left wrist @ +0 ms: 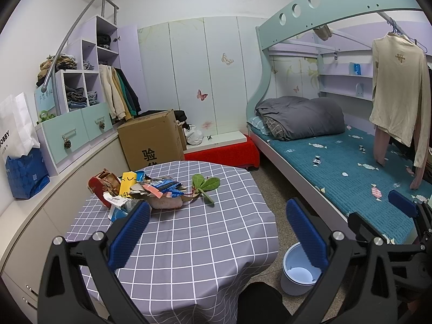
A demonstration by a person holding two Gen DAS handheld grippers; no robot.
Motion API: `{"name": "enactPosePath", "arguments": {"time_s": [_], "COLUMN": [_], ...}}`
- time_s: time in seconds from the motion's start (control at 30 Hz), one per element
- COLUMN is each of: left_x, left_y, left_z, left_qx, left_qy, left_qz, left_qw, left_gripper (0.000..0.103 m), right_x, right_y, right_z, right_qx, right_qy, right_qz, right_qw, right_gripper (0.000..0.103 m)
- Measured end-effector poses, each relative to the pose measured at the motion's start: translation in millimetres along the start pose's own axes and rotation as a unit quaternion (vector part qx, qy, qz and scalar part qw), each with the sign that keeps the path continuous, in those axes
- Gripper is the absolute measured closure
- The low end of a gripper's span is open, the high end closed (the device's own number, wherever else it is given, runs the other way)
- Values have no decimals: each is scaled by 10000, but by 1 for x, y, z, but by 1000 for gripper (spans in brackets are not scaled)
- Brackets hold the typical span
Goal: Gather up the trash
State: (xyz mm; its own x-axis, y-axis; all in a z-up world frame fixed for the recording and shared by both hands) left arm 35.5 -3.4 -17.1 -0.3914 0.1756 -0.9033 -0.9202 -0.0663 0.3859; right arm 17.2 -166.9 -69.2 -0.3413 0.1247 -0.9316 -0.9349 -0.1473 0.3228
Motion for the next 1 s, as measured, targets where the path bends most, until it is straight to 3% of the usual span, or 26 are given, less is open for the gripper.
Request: {"name": "enactPosePath", "arguments": {"time_s": [0.93, 1.0], "left_x": [9, 11], "left_y": [-9, -13], "left_z": [-3, -5], "left_qx": [-10, -19], "left_qy": [-39, -51], "left_qz": [109, 164], "left_qw": [9999, 9998], "left_gripper": [4, 4], "right_x": [3, 4], "right_y": [-6, -6], "right_z": [-6, -8], "right_qx": [-178, -52], "right_qy": [-229, -242], "right_qz": [69, 4], "right_qw": [9996, 9997], "right_gripper": [5, 5]}}
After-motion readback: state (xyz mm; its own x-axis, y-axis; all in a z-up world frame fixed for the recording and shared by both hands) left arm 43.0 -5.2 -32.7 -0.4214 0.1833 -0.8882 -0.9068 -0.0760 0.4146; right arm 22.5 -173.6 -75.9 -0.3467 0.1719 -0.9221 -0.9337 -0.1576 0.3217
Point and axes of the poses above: each gripper's, at about its wrist camera, not at the fingertips, and y roughly against the way its jaws point, z to its left, x to its underside, the point moved 4 cm from there along -y, roughly the way its jaws point, and after that the axes turned 4 degrees about -x, right-handed, at the moved point
